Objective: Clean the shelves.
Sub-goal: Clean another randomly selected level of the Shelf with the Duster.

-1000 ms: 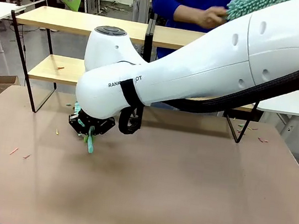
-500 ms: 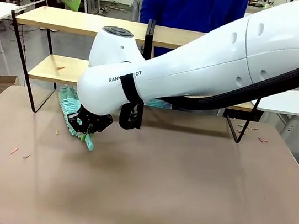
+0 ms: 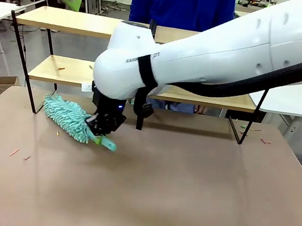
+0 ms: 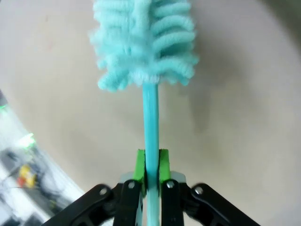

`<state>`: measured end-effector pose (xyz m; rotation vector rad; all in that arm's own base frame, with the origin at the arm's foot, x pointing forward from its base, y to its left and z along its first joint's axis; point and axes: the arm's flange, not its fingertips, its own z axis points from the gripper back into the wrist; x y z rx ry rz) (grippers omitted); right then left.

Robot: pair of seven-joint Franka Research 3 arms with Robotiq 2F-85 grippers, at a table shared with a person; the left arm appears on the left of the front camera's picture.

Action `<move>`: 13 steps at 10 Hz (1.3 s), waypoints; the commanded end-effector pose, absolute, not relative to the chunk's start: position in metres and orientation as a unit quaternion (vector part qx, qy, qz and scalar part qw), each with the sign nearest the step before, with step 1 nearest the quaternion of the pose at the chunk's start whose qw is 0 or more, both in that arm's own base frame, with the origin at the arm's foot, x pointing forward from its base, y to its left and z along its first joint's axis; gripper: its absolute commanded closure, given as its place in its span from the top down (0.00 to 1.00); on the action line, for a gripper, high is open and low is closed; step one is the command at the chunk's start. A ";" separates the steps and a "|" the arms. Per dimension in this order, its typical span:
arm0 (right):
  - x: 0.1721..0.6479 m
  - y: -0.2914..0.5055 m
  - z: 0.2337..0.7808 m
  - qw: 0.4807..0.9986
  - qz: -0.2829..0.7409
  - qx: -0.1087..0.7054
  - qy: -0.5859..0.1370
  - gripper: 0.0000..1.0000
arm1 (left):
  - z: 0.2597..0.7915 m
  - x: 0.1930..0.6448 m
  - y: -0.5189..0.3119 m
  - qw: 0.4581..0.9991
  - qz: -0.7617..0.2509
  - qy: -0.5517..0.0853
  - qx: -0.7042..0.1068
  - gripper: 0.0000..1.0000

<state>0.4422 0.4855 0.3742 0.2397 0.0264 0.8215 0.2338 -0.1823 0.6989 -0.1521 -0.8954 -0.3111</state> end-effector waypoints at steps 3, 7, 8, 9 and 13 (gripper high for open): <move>0.406 0.394 0.411 0.853 0.493 0.171 0.008 0.13 | 0.699 0.233 -0.181 0.887 -0.148 -0.431 -0.073 1.00; 0.400 0.327 0.418 0.815 0.498 0.296 -0.004 0.13 | 0.699 0.233 -0.181 0.887 -0.148 -0.431 -0.073 1.00; 0.396 0.313 0.417 0.818 0.495 0.294 0.004 0.13 | 0.699 0.233 -0.181 0.887 -0.148 -0.431 -0.073 1.00; 0.387 0.300 0.418 0.829 0.488 0.272 0.005 0.13 | 0.699 0.233 -0.181 0.887 -0.148 -0.431 -0.073 1.00; 0.384 0.282 0.410 0.836 0.481 0.263 0.003 0.13 | 0.699 0.233 -0.181 0.887 -0.148 -0.431 -0.073 1.00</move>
